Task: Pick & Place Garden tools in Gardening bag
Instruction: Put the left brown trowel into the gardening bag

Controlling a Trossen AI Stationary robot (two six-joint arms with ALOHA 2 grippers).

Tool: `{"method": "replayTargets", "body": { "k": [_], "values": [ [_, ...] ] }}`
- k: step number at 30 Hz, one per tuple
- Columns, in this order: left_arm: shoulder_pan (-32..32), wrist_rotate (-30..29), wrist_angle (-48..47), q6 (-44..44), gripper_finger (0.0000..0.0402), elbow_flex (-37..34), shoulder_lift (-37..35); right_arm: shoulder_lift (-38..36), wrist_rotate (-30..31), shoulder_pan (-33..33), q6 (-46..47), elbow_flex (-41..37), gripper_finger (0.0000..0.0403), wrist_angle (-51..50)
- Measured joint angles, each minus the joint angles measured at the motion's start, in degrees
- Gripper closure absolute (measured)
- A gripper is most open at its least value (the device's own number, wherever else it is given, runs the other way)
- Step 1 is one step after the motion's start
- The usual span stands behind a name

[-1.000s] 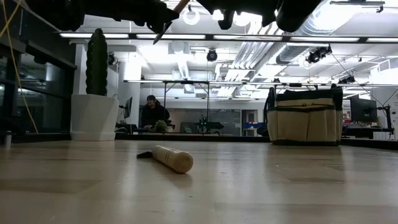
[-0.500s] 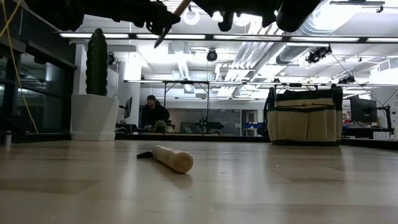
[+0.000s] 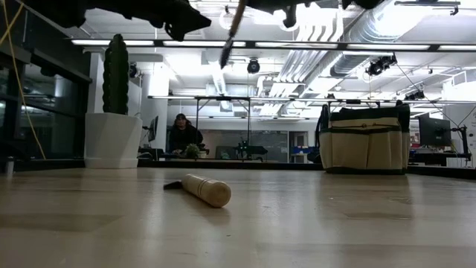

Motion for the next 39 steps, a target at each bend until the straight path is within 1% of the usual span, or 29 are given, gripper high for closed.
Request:
{"method": "replayTargets", "body": {
  "k": [3,5,8,12,16,19,22,28,32,39],
  "values": [
    [-2.01,-0.97,-3.22,-0.53,0.0173,0.0,-1.53,-4.31,1.47,0.0,-0.04,0.0,0.0345,-9.33],
    [-3.01,-0.96,-7.0,-2.39,0.0173,0.0,-3.15,-7.53,2.18,0.0,0.18,0.0,0.0345,-16.39],
    [-3.89,1.43,-15.11,-7.83,0.0172,0.0,-6.5,-12.18,3.77,0.0,1.41,0.0,0.0345,-26.33],
    [-3.75,9.79,-28.64,-17.84,0.0172,0.0,-11.72,-17.39,4.46,0.07,3.74,0.0,0.0345,-38.08],
    [-2.9,19.14,-39.27,-24.51,0.0172,0.0,-16.1,-21.31,4.22,0.0,5.05,0.0,0.0345,-47.57],
    [-2.06,24.41,-44.9,-28.75,0.0172,0.07,-18.93,-23.3,3.31,0.0,5.59,0.0,0.0345,-54.02],
    [-1.73,28.33,-50.19,-31.96,0.0172,-0.04,-21.29,-24.11,2.3,0.0,7.82,0.0,0.0345,-58.47],
    [-1.1,30.24,-56.98,-34.51,0.0172,-0.02,-24.39,-23.63,-1.5,0.0,10.98,-0.04,0.0345,-64.68],
    [-1.12,31.01,-58.59,-34.58,0.0172,-0.76,-26.02,-22.13,-2.1,0.02,11.27,-0.09,0.0345,-68.48],
    [-1.12,31.04,-57.99,-36.06,0.0172,-5.81,-30.83,-17.58,-1.63,0.0,12.16,-0.11,0.0345,-70.29]
  ]
}}
